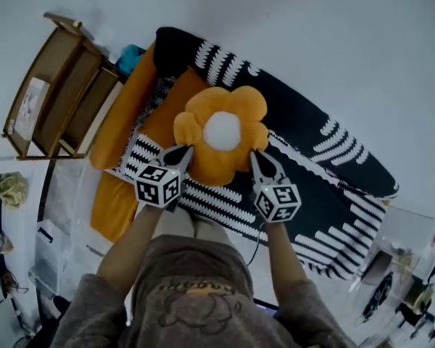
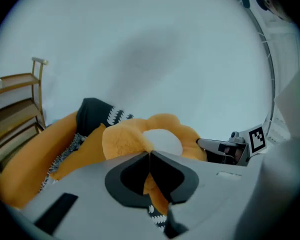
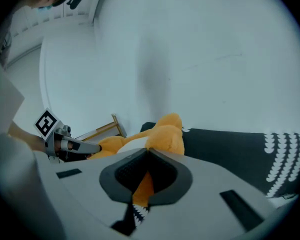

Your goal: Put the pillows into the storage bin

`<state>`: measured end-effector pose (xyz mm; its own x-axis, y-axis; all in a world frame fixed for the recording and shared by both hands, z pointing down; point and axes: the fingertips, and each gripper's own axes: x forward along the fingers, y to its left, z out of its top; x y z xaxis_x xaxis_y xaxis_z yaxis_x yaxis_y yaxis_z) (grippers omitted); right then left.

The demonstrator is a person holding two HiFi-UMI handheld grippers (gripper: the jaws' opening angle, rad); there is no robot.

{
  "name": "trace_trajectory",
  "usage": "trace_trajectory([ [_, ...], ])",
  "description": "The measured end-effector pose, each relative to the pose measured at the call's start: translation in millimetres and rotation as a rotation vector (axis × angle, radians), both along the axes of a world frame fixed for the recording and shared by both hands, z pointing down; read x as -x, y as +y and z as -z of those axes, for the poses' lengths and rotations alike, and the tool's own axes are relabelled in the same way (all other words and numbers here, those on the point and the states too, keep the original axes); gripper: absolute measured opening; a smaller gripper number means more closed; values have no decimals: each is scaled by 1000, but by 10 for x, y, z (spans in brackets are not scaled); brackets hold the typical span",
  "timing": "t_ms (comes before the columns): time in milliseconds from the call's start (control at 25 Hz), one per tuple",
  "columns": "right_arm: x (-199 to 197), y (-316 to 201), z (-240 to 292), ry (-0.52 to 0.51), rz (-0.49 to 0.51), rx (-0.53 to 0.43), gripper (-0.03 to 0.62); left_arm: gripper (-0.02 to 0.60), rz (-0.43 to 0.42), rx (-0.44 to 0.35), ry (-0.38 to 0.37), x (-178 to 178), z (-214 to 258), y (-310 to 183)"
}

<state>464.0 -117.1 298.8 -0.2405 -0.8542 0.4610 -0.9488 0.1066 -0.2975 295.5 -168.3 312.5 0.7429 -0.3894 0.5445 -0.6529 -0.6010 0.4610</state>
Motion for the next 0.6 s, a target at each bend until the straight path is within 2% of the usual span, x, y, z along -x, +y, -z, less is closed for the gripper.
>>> trace_trajectory([
  [120,466,-130,159,-30,115,-34,11,12,101,-42,-27,507,229,6],
  [280,1314,-380,194,-67,283,-44,11,12,288,-44,-54,1403,355,79],
  [360,1905,-479,207,-79,379,-41,11,12,380,-42,-70,1985,400,178],
  [600,3998,-375,166,-89,790,7,11,12,726,-20,-119,3919,440,866],
])
